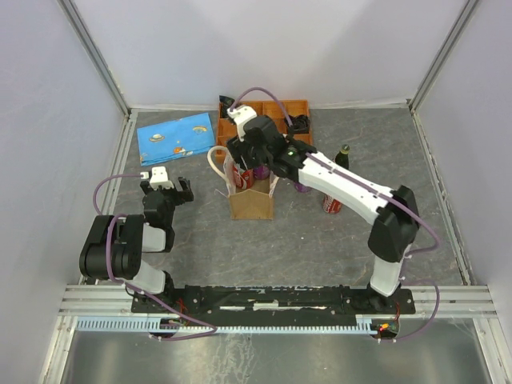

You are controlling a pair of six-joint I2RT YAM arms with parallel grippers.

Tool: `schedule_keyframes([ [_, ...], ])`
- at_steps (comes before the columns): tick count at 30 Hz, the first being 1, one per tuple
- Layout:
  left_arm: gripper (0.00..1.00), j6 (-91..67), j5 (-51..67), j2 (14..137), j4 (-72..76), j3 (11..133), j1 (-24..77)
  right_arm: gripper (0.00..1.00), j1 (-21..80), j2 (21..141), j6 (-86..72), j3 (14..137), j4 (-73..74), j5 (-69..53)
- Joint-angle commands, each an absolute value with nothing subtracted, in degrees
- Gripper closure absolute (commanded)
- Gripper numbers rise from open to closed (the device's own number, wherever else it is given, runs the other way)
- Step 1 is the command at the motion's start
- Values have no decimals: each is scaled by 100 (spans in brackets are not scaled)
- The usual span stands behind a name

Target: Take the beverage out of the canvas bag

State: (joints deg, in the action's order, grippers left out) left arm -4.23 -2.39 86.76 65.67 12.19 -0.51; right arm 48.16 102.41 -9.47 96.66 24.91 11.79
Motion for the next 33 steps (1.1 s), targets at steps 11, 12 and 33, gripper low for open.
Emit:
schedule_keyframes([
  [11, 1, -149, -160, 8704, 6751, 1345, -37, 21, 4807, 11441, 418, 10369, 2509, 942],
  [12, 1, -149, -162, 8703, 6751, 1345, -34, 20, 4807, 11491, 489, 10408, 2512, 968],
  [33, 1, -149, -166, 8706, 6752, 1345, -29, 12, 4283, 12337, 648, 11119, 2680, -216],
])
